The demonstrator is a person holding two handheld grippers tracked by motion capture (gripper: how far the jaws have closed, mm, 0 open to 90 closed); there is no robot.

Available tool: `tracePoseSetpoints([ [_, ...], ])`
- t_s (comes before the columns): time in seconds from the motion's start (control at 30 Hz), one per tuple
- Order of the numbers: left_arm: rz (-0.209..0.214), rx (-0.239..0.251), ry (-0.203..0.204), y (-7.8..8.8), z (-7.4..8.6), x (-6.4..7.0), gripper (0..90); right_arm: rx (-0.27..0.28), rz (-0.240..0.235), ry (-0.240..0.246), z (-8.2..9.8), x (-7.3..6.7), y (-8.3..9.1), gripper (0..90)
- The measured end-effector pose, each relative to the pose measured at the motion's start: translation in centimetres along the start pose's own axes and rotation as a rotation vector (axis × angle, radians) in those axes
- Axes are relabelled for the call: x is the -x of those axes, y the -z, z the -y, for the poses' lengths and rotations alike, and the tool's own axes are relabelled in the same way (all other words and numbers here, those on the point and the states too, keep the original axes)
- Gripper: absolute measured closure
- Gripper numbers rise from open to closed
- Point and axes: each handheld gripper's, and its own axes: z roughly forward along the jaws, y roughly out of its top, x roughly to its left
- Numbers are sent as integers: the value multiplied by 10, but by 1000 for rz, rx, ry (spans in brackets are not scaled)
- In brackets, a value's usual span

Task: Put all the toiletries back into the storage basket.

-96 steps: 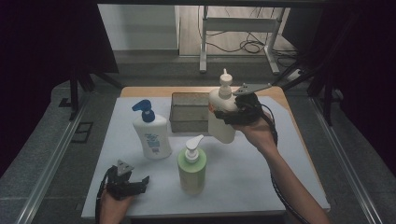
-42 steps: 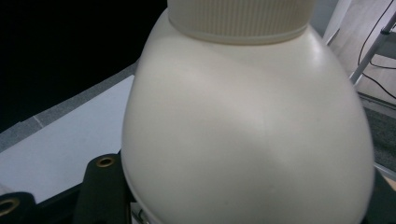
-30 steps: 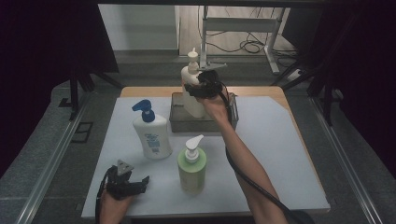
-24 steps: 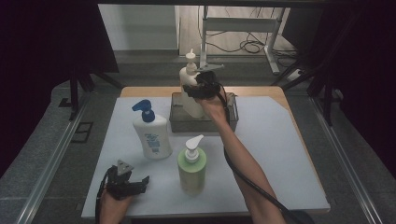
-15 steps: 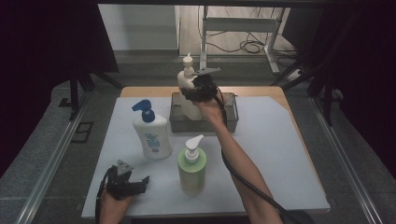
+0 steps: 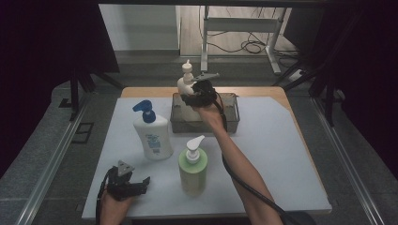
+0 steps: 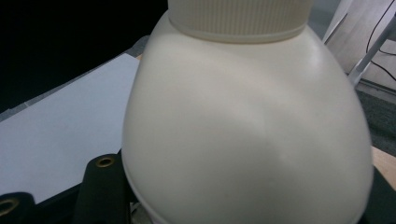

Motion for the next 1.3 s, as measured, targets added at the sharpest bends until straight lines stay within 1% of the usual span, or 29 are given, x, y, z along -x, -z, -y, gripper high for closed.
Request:
tracePoseSetpoints([
  [0.17,0,0,0,0,0,0,105,-10,-3,0,5,0,-1,398],
  [0.37,1,0,0,0,0,0,105,-26,-1,-15,11,1,-4,398],
  [0.77,1,0,0,0,0,0,104,-50,4,-18,22,0,-8,396],
  [1.07,0,0,0,0,0,0,105,-46,-7,-40,28,2,-5,390],
  [1.17,0,0,0,0,0,0,105,-40,-11,-38,30,1,-5,385],
  [1.3,0,0,0,0,0,0,105,-31,-14,-19,31,-1,-6,379],
])
